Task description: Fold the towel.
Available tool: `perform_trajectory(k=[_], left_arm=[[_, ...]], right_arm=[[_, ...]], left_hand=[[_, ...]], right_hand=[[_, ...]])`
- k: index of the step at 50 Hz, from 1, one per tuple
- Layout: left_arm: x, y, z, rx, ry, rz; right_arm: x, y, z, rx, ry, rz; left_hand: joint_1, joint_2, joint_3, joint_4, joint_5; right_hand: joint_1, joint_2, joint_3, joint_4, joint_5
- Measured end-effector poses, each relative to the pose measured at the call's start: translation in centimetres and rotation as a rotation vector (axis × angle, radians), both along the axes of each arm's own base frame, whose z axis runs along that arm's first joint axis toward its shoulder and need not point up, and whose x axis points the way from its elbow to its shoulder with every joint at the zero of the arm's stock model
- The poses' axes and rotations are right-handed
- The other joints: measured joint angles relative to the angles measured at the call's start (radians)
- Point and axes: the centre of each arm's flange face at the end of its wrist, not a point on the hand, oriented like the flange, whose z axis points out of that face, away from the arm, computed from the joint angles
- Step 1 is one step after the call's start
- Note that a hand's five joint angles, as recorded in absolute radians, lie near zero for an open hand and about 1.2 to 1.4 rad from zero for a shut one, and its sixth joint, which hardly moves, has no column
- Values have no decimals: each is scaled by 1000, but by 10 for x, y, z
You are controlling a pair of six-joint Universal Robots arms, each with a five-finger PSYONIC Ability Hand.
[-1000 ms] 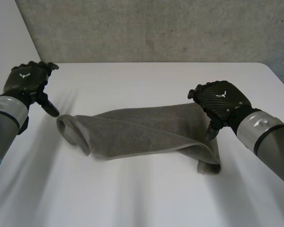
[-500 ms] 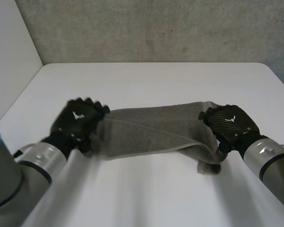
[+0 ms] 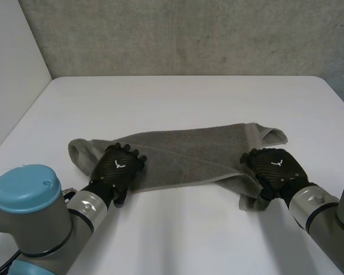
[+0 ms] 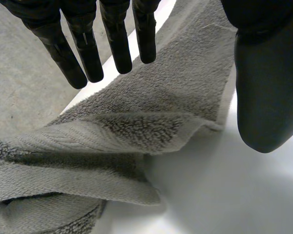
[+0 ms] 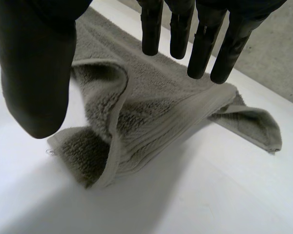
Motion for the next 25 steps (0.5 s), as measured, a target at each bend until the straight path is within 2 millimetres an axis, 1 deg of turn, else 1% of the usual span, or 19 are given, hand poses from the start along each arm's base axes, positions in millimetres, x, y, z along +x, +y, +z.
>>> perform_trajectory(k=[3,8,19,25], left_arm=[[-1,-4,-1,-11,4,9],[-4,-10,0,-26,9,15],[-9,-21,-7,-39,-20,10],[-7,-27,-15,-80,-101,8]], right_arm=[[0,0,-3,7,3,1],[0,-2,-5,6,4,1],[1,-3,-6,4,3,2],[1,-4,-9,16,6,1]], left_hand=[[30,27,30,31,30],[63,59,62,60,62],[136,141,137,134,132],[176,180,178,177,169]], right_hand=[[39,1,14,46,41],[117,122,126,139,126],[125,130,133,143,129],[123,127,130,142,120]])
